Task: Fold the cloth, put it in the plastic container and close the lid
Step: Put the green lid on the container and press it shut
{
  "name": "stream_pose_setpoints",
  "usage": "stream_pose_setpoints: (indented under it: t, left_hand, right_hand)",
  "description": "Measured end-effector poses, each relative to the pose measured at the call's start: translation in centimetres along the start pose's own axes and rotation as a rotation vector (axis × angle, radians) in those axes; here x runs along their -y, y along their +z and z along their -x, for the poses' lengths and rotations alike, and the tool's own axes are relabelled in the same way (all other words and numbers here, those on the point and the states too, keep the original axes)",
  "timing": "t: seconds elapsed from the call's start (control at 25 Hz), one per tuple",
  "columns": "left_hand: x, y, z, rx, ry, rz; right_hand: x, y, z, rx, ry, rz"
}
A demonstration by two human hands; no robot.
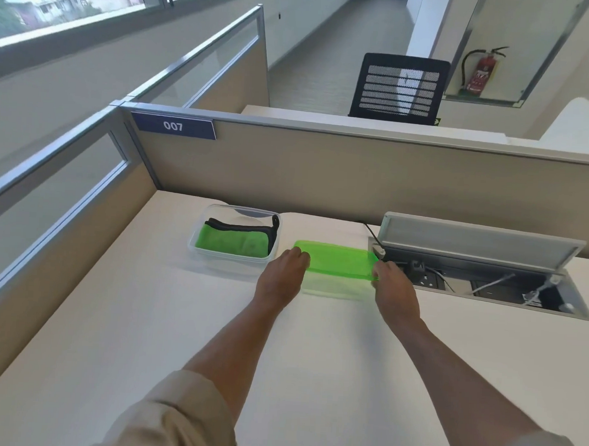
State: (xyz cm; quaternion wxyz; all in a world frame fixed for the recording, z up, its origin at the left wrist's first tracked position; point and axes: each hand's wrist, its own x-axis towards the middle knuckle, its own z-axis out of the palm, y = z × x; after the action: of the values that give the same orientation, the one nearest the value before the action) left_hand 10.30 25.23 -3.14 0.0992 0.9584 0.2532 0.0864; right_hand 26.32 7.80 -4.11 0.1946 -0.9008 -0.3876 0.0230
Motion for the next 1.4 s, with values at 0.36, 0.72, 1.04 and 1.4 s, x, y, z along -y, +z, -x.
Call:
stream_pose_setpoints:
  t: [0.36,0.72,1.04,1.4]
  left_hand:
    - [1.1,-3.0,0.3,-0.158,-0.166,0.499]
    - [1.4,-5.3,1.6,-0.12,-0.254,0.708]
    - [6.3,-7.6,2.0,-0.254,-0.481,0.758]
    - [13.3,-8.3,2.0,-0.275,-0.701,0.714]
  right_hand:
    - [0.9,-4.4,-0.2,-0.2,0.025,-0.128]
    - [4.3,-7.2,-0.7,-0.502,0.082,-0.301]
    - [10.7,-5.0,-2.7,-0.416,0.19,-0.794]
    - [16.0,0.8,-3.7,-0.095,0.242,-0.924]
